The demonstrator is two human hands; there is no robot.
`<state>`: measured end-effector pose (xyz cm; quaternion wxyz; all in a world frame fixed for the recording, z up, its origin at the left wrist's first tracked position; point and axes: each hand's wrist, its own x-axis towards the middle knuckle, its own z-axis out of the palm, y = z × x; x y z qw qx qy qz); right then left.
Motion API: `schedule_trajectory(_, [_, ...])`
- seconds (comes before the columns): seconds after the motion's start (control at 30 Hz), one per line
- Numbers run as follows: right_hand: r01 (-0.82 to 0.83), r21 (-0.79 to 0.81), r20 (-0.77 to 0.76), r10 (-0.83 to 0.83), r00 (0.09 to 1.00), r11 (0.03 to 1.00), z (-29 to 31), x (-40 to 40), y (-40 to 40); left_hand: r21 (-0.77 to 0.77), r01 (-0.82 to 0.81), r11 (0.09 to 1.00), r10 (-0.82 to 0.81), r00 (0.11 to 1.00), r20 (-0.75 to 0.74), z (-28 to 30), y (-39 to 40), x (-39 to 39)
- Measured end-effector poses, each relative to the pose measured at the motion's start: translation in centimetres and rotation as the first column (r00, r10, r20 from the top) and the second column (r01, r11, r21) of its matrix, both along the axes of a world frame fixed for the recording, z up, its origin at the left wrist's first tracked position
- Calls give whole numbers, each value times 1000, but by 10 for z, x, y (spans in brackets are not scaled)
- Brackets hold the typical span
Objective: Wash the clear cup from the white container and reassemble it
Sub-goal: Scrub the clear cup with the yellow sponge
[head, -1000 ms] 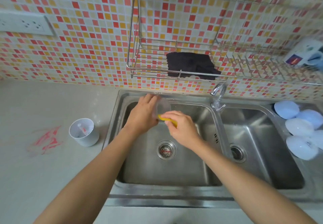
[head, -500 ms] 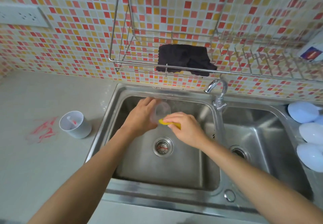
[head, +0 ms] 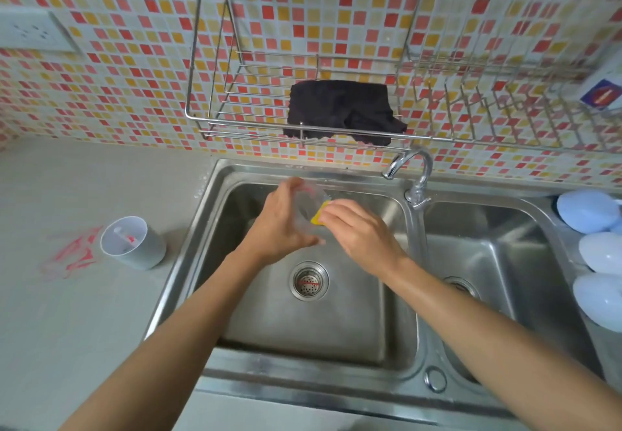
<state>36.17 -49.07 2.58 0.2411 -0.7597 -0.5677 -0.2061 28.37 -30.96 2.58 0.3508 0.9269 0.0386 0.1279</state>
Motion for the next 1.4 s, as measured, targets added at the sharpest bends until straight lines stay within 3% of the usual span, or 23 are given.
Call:
schedule_trajectory(0.1, [26,38,-206,-18,978,999,3,-9,4,58,-76,995,70,993,99,4,-4,2])
schedule_trajectory(0.2, [87,67,-587,-32,809,994,13,-26,8,202,-17,979,-1,996,86,8,3,4])
schedule_trajectory(0.27, [94,47,-699,-34,714,994,16,-28,7,260,24,965,-38,998,49,9,9,5])
schedule_trajectory(0.33, [70,27,-660,-35,751,997,16,-17,4,297,44,954,-59,997,41,13,12,7])
schedule_trajectory(0.43, [-26,-80,-381,-7,924,996,10,7,-2,342,82,936,-95,995,20,19,13,10])
schedule_trajectory(0.53, [31,-130,-175,-54,983,991,8,15,-2,357,103,928,-118,993,21,21,14,13])
schedule_trajectory(0.63, [-13,-15,-383,6,924,1000,8,-8,5,368,139,919,-153,988,8,23,16,13])
schedule_trajectory(0.73, [29,16,-743,-8,670,999,8,-18,4,387,191,902,-189,981,-44,22,18,7])
schedule_trajectory(0.77, [-2,-6,-728,-3,685,1000,7,-14,1,394,200,897,-194,979,-57,21,18,5])
schedule_trajectory(0.83, [-73,-81,-439,30,898,994,4,0,-6,416,221,882,-210,975,-74,20,16,4])
schedule_trajectory(0.9, [-35,-158,-100,20,995,987,2,10,-5,416,220,882,-210,975,-70,24,13,6])
schedule_trajectory(0.93, [-8,-156,-53,0,999,988,2,9,-3,403,210,891,-200,978,-65,26,12,7])
schedule_trajectory(1.0, [0,-92,-180,-17,984,996,1,-3,2,392,194,899,-187,981,-57,30,11,9])
schedule_trajectory(1.03, [5,-19,-344,-11,939,1000,1,-11,5,393,190,900,-182,982,-58,31,12,9])
schedule_trajectory(1.1, [90,50,-723,-26,690,995,7,-21,8,383,178,907,-161,984,-78,32,15,8])
schedule_trajectory(1.13, [108,36,-825,-31,565,994,8,-20,8,372,173,912,-151,985,-88,31,16,7])
schedule_trajectory(1.17, [96,20,-850,-34,526,995,9,-16,7,366,174,914,-149,984,-97,32,16,6])
schedule_trajectory(1.2, [54,0,-803,-32,594,999,10,-12,4,364,183,913,-154,982,-106,33,16,5])
schedule_trajectory(1.23, [8,-29,-677,-26,735,1000,11,-5,1,363,197,911,-167,980,-112,34,14,5])
schedule_trajectory(1.27, [-37,-81,-470,-5,883,996,10,2,-1,356,209,911,-177,977,-120,36,12,5])
schedule_trajectory(1.3, [-57,-139,-257,19,966,989,10,9,-2,345,216,914,-182,975,-127,38,10,5])
schedule_trajectory(1.37, [-52,-188,-39,45,998,981,11,16,-2,337,207,919,-175,977,-122,43,8,6])
schedule_trajectory(1.4, [-53,-187,-54,43,998,981,12,14,-1,337,205,919,-173,977,-122,44,9,8])
